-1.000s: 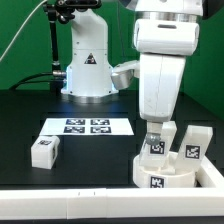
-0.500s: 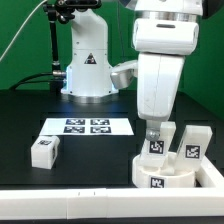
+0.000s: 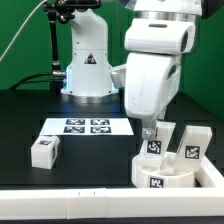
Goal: Assemble stool
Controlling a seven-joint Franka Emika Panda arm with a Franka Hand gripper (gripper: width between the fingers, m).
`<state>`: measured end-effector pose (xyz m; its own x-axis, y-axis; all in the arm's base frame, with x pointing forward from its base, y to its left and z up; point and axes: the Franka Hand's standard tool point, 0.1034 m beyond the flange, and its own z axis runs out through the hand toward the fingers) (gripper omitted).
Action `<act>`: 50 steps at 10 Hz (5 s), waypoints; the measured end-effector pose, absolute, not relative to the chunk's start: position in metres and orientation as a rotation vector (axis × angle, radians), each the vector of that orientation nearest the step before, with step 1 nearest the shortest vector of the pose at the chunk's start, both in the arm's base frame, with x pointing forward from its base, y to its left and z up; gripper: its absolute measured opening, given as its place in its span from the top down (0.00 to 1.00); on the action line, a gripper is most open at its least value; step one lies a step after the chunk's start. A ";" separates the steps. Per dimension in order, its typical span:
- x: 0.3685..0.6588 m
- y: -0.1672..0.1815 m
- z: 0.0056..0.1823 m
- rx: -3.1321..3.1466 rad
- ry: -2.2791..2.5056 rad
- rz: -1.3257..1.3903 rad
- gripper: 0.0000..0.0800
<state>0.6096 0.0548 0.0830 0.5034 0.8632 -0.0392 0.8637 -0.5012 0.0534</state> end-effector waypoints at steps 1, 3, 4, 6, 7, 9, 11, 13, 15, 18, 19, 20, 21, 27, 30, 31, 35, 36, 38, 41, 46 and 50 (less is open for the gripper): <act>0.610 0.055 0.083 2.717 1.440 -0.008 0.58; 0.609 0.055 0.083 2.799 1.276 -0.003 0.58; 0.609 0.053 0.082 2.865 1.127 0.005 0.58; 0.609 0.053 0.082 2.965 0.832 0.016 0.57; 0.609 0.053 0.082 2.999 0.700 0.020 0.57; 0.608 0.054 0.082 3.059 0.377 0.029 0.57; 0.608 0.055 0.082 3.086 0.096 0.042 0.57; 0.609 0.057 0.082 3.096 -0.157 0.054 0.57; 0.610 0.061 0.082 3.089 -0.327 0.069 0.57; 0.610 0.062 0.082 3.054 -0.626 0.071 0.57; 0.610 0.062 0.082 3.033 -0.779 0.072 0.57; 0.611 0.059 0.081 3.004 -0.995 0.096 0.57; 0.610 0.058 0.080 2.961 -1.197 0.108 0.57; 0.608 0.066 0.080 2.535 -2.058 0.073 0.57; 0.609 0.064 0.079 2.204 -2.482 0.016 0.57; 0.609 0.063 0.079 2.113 -2.574 -0.003 0.57; 0.610 0.061 0.079 1.880 -2.761 -0.038 0.57; 0.610 0.062 0.079 1.885 -2.757 -0.038 0.48; 0.613 0.063 0.091 1.968 -2.725 -0.024 0.26; 0.612 0.065 0.097 2.168 -2.582 0.004 0.19; 0.613 0.072 0.103 2.725 -1.863 0.028 0.19; 0.617 0.076 0.107 3.000 -1.321 0.070 0.19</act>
Offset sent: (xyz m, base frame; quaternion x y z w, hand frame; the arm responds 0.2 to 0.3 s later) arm -0.0086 -0.0116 -0.0110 0.0218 0.0020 0.2741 0.9615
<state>0.6166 0.0761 0.1074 0.6758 -0.7369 -0.0160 -0.7310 -0.6673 -0.1424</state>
